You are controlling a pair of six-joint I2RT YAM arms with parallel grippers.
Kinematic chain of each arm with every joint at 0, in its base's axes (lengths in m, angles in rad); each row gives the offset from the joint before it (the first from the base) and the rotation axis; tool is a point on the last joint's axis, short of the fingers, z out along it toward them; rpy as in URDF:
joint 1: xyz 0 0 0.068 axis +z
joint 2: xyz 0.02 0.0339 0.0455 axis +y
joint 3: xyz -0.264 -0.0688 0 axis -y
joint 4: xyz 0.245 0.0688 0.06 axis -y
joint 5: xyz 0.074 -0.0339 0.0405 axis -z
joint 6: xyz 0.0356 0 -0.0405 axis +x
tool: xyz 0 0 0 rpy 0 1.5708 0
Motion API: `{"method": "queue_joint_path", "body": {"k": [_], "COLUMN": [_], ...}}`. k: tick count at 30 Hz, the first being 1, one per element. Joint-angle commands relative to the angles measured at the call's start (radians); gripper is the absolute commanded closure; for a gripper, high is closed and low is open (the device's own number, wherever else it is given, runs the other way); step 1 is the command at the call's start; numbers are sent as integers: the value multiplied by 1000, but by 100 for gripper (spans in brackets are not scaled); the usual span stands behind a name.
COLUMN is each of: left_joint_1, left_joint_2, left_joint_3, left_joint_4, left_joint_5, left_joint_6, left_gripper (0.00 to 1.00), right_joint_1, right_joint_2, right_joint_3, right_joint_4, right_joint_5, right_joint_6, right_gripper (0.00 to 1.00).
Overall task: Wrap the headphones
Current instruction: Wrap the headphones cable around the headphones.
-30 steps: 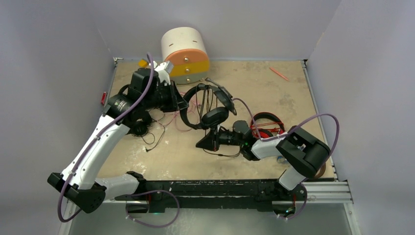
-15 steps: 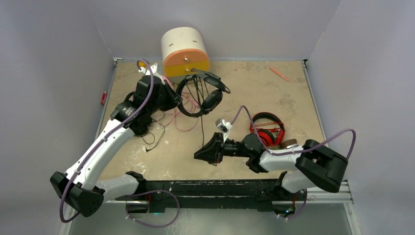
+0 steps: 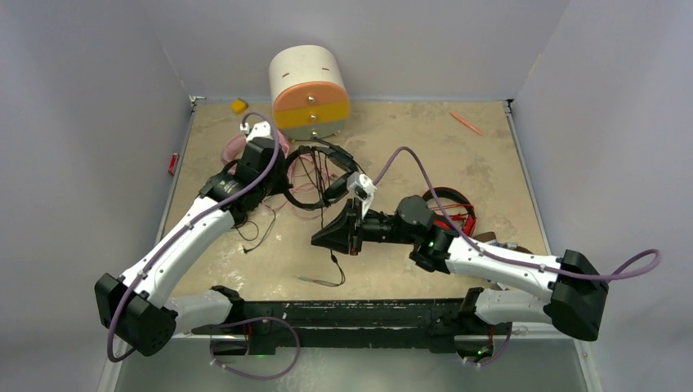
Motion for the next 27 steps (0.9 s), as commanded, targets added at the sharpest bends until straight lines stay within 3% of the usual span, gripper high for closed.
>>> {"method": "queue_joint_path", "body": {"k": [1,7,10,17,23,27], "left_joint_1": [6,0,-8,-18,-70,-127], "left_joint_2": [-8,-37,-41,-45,-7,28], "left_joint_3": [-40,-103,-117,-132,-131,-131], "left_joint_4": [28,21,5,-11,-33,-44], "left_joint_5": [-42,-6,7,17,13,10], "left_joint_6": [103,233,265,308,332,337], "left_gripper": [100,100,100,100,100,100], "right_joint_1": [6,6,6,5,5,6], "right_joint_2": [-38,-5,22,58,132,198], "right_joint_3": [172,382,458,547,646,684], "right_joint_4": [-408,-851,-968,-1168,-1310,-1309], "right_joint_5": [73,254,262,325,630,852], "right_joint_6": [-126,-276,-330,-423,-488,-501], "right_gripper": [92,96,100,100,99,100]}}
